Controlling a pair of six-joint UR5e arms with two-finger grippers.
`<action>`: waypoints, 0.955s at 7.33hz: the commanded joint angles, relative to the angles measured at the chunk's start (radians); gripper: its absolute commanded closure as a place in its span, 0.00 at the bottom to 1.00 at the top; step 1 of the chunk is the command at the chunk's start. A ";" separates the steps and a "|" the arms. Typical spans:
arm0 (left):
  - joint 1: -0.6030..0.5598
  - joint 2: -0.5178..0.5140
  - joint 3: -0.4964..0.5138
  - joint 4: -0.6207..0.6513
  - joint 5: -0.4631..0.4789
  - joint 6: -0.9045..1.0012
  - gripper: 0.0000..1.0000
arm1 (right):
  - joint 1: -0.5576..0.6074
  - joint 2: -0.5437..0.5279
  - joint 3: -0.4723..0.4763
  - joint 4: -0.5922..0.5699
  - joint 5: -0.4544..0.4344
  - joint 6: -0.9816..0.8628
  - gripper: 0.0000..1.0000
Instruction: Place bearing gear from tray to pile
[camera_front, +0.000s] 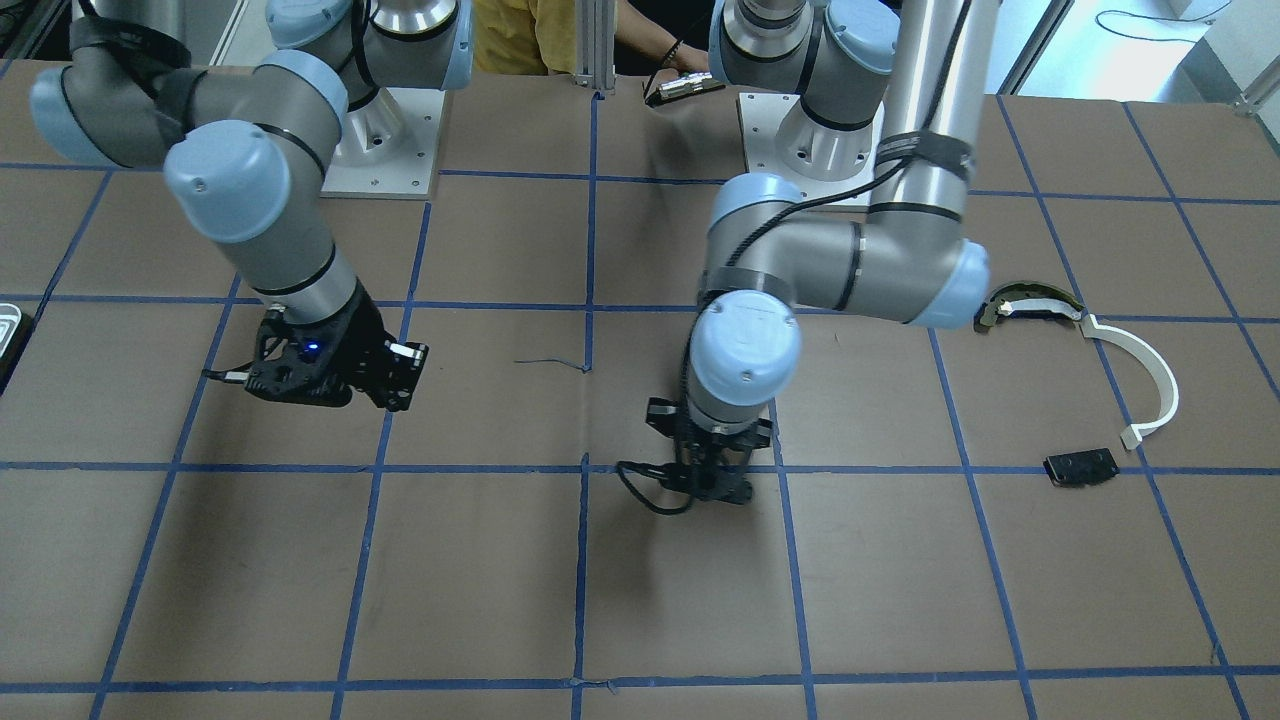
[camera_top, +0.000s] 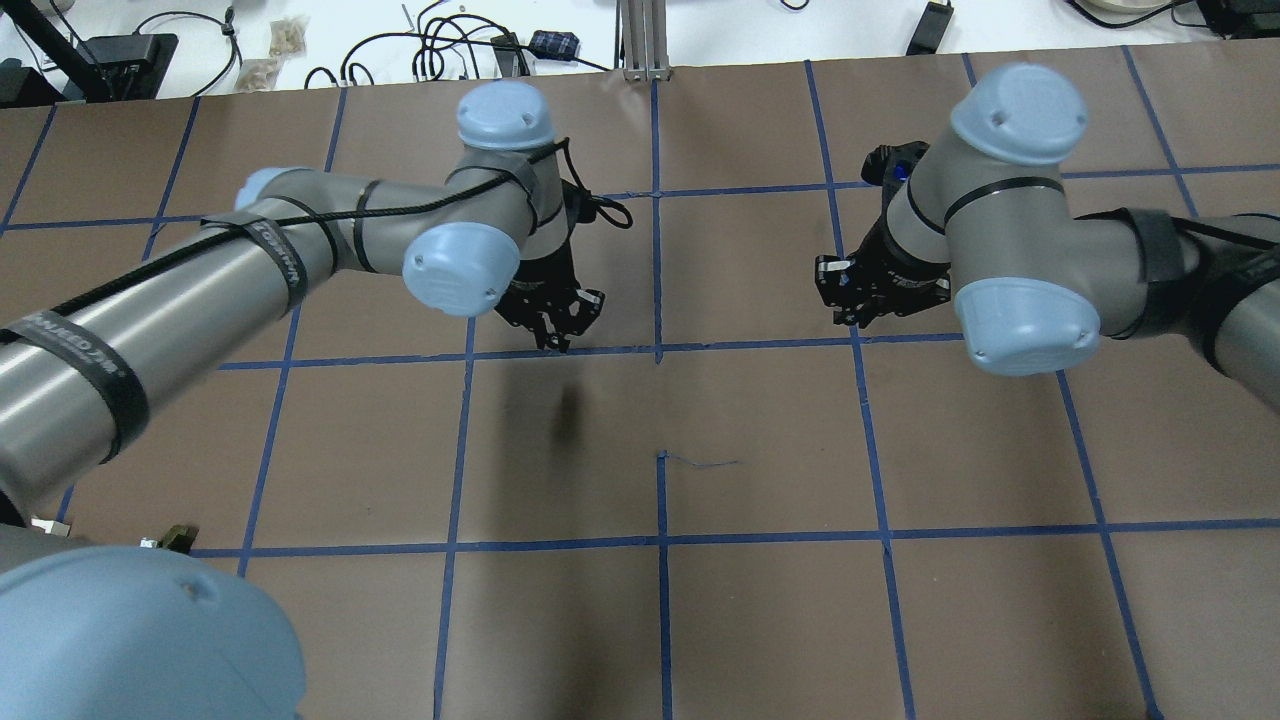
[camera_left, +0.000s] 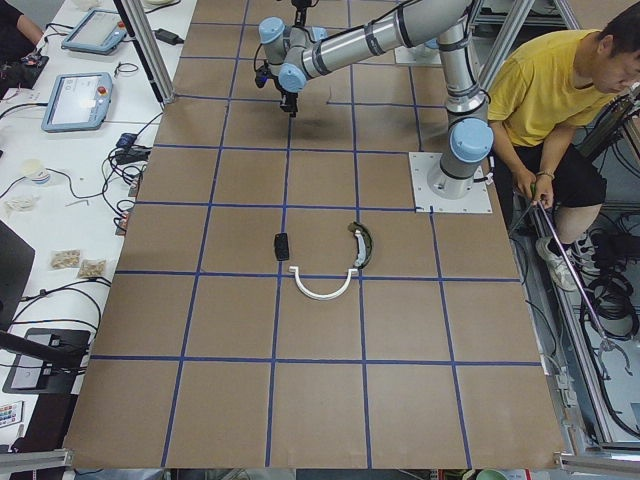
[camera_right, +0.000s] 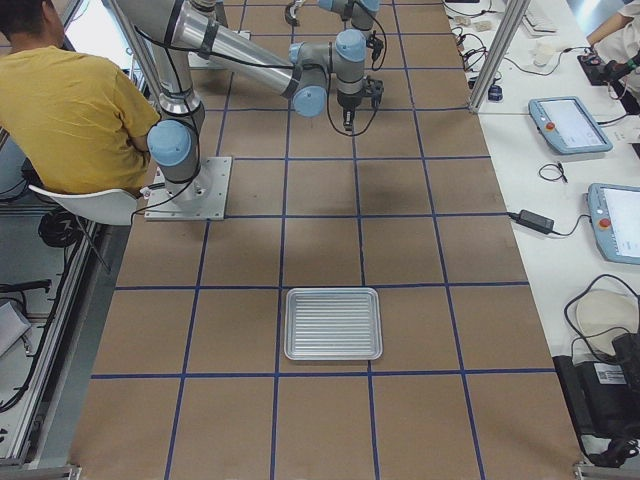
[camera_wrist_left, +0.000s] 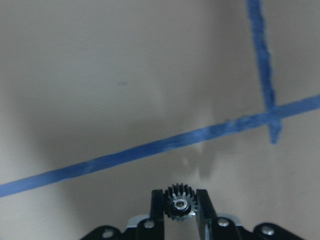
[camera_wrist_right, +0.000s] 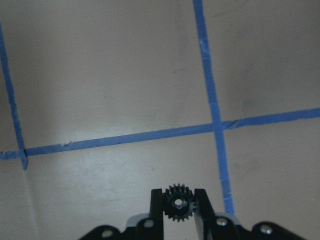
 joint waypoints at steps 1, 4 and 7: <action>0.228 0.064 0.045 -0.120 0.049 0.195 1.00 | 0.185 0.028 0.025 -0.089 -0.002 0.244 1.00; 0.504 0.073 0.007 -0.113 0.137 0.378 1.00 | 0.429 0.259 0.004 -0.400 0.000 0.576 0.98; 0.702 0.070 -0.073 -0.041 0.184 0.561 1.00 | 0.394 0.282 -0.039 -0.401 -0.014 0.515 0.17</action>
